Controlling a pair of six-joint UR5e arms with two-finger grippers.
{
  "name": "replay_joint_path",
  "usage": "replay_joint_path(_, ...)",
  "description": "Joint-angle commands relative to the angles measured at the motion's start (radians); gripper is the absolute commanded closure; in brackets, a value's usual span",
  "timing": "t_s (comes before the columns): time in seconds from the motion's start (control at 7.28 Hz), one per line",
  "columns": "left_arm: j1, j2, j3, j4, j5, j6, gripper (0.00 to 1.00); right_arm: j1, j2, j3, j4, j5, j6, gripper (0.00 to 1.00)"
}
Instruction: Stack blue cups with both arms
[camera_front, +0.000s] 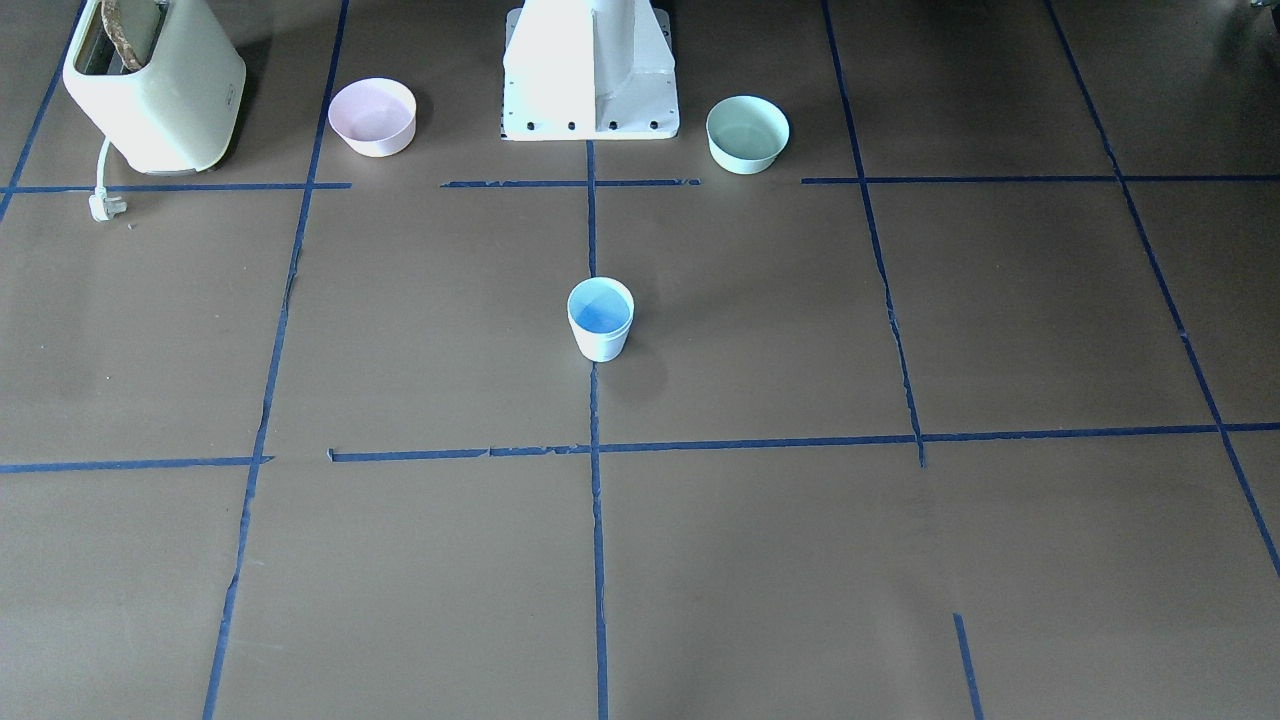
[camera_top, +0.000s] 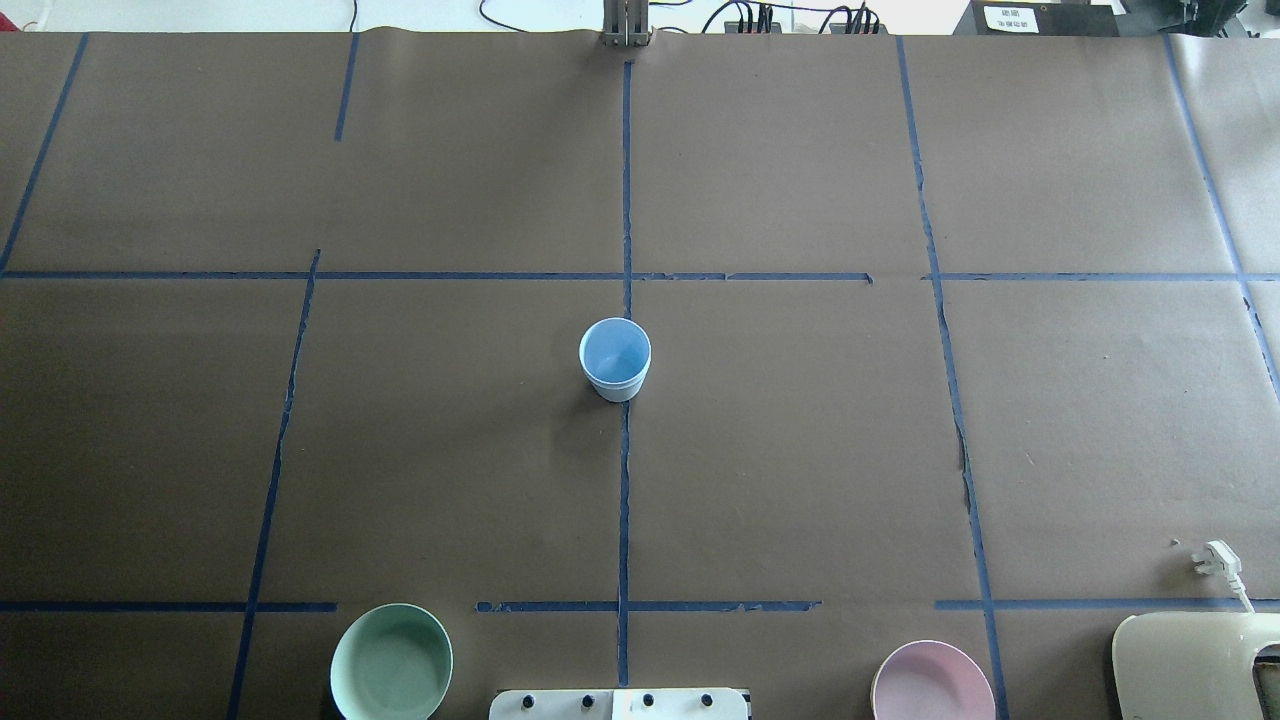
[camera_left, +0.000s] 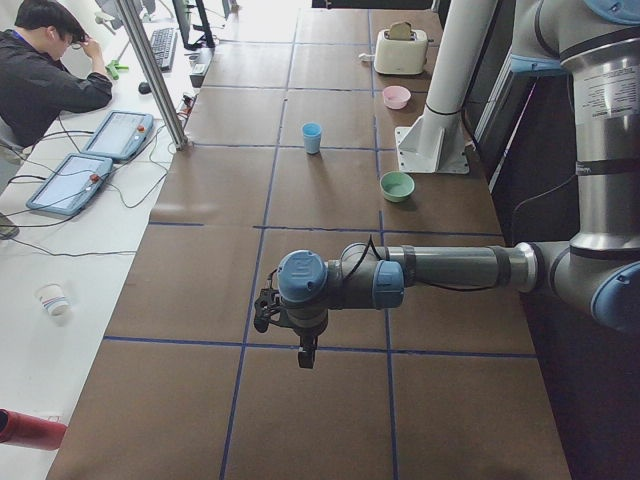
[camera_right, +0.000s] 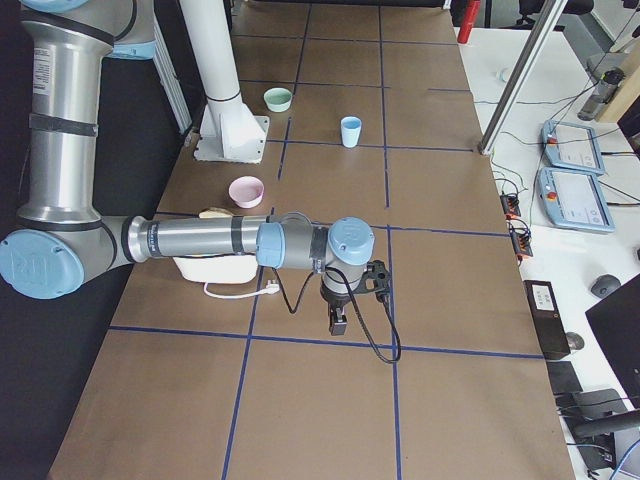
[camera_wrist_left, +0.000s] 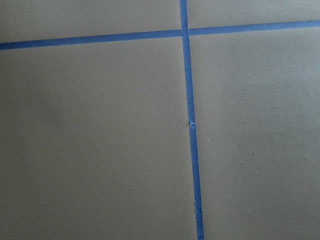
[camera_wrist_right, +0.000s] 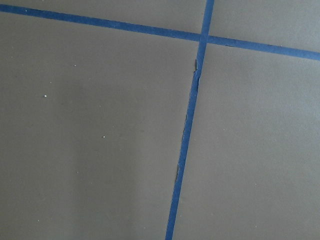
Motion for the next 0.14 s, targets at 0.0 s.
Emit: replay_joint_path(0.0, 0.0, 0.0, 0.001, 0.0, 0.001, 0.0, 0.0, 0.0, 0.001, 0.0, 0.0, -0.001, 0.0, 0.0)
